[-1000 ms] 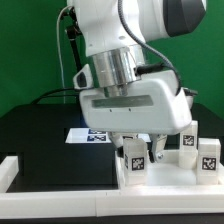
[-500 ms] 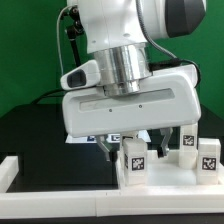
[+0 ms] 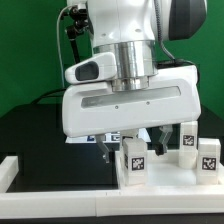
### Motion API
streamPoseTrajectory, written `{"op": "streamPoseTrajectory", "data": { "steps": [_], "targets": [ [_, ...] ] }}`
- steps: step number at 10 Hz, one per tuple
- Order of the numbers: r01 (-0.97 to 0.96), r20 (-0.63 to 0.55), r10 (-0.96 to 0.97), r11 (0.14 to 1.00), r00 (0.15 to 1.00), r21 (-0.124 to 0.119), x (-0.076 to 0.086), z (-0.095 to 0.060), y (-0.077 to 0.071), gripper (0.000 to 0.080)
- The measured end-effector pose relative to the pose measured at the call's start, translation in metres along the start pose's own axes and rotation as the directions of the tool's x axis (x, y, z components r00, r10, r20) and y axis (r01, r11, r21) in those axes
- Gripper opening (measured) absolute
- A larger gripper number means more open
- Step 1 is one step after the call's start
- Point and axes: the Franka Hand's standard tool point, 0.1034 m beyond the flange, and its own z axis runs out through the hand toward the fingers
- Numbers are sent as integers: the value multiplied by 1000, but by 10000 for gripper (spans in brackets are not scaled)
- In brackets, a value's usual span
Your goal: Assemble square table
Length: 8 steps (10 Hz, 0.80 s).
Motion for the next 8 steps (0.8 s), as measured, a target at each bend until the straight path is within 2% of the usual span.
{"op": "streamPoseTrajectory", "data": {
  "steps": [1, 2, 3, 6, 8],
  "targets": [
    [-80, 0, 80, 997, 997, 2, 0, 0, -1, 488],
    [-131, 0, 131, 991, 991, 4, 0, 1, -1, 289],
    [-162, 0, 162, 987, 987, 4, 0, 1, 1, 289],
    [-411, -8, 411, 912, 912, 3, 0, 1, 4, 289],
    [-660, -1, 660, 751, 751, 18, -1, 1, 8, 289]
  ]
}}
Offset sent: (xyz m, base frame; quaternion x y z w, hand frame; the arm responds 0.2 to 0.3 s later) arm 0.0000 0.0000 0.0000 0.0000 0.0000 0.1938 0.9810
